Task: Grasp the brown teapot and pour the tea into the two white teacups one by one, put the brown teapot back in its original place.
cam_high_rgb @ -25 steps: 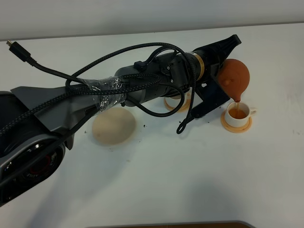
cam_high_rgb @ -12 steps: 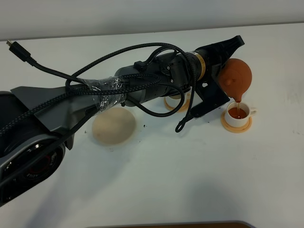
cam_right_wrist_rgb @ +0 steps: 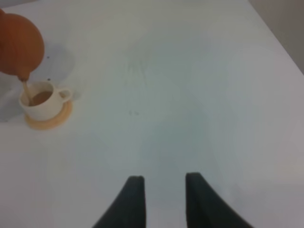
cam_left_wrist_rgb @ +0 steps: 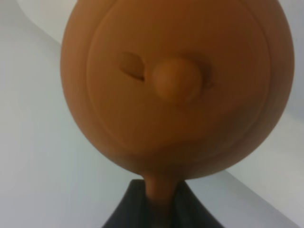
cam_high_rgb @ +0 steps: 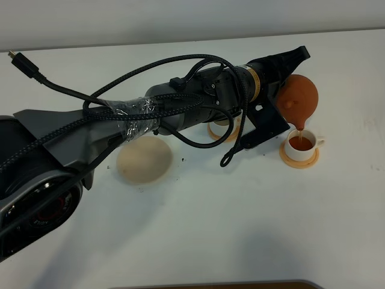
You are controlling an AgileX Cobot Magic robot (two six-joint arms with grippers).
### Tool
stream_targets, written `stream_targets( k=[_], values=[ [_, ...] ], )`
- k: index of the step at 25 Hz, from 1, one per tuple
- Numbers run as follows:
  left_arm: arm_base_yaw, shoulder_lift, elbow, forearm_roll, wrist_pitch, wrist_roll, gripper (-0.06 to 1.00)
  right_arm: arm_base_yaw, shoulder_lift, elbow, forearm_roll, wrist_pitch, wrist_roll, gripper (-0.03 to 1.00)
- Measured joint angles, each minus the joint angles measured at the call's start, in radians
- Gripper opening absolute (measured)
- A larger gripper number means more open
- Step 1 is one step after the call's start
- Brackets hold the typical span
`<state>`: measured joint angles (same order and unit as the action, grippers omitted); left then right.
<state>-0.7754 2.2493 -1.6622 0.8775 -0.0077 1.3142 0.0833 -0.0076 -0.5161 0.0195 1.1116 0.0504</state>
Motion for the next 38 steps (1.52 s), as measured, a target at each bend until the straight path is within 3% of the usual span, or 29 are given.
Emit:
stream_targets(
  k=[38],
  values=[
    [0.0, 0.0, 0.0, 0.015, -0.025, 0.003, 0.14, 0.0, 0.0, 0.0, 0.0, 0.0, 0.0, 0.24]
  ],
)
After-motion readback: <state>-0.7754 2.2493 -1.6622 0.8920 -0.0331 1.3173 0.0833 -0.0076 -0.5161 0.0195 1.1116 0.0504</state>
